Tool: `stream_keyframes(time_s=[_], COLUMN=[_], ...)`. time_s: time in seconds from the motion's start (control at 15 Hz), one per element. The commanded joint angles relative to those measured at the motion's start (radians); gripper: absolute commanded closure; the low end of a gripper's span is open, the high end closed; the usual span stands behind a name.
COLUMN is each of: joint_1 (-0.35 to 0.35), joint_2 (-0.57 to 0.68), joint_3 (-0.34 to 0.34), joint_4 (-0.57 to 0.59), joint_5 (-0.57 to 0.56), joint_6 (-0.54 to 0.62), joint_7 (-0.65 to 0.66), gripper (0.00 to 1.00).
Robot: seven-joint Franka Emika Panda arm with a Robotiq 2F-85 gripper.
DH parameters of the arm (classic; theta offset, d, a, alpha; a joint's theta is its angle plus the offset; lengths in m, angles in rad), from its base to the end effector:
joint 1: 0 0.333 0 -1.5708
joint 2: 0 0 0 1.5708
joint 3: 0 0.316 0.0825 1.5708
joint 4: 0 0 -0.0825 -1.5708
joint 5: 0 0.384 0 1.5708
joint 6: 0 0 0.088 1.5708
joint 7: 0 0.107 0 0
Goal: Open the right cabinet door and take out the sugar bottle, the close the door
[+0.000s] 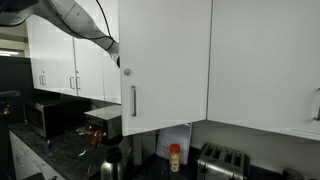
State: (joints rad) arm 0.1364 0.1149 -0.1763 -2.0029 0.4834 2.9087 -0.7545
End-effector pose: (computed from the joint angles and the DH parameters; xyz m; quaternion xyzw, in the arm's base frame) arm 0.6217 -0.0493 0.4912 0.9067 0.1365 0.3984 0.0239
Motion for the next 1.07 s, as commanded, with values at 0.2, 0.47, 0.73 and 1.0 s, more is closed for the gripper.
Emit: stream_keyframes(time_s=[0.2, 0.47, 0.73, 1.0], joint_1=[-0.014, -0.012, -0.011, -0.004], joint_2=[0.015, 0.009, -0.004, -0.048], joint_3=[0.016, 0.018, 0.018, 0.008], joint_4=[0.019, 0.015, 0.006, -0.040], joint_5=[0.088, 0.120, 0.141, 0.109], joint_6=[0.024, 0.028, 0.025, 0.012], joint_7=[-0.113, -0.154, -0.185, -0.175], gripper=[0.34, 0.58, 0.69, 0.77])
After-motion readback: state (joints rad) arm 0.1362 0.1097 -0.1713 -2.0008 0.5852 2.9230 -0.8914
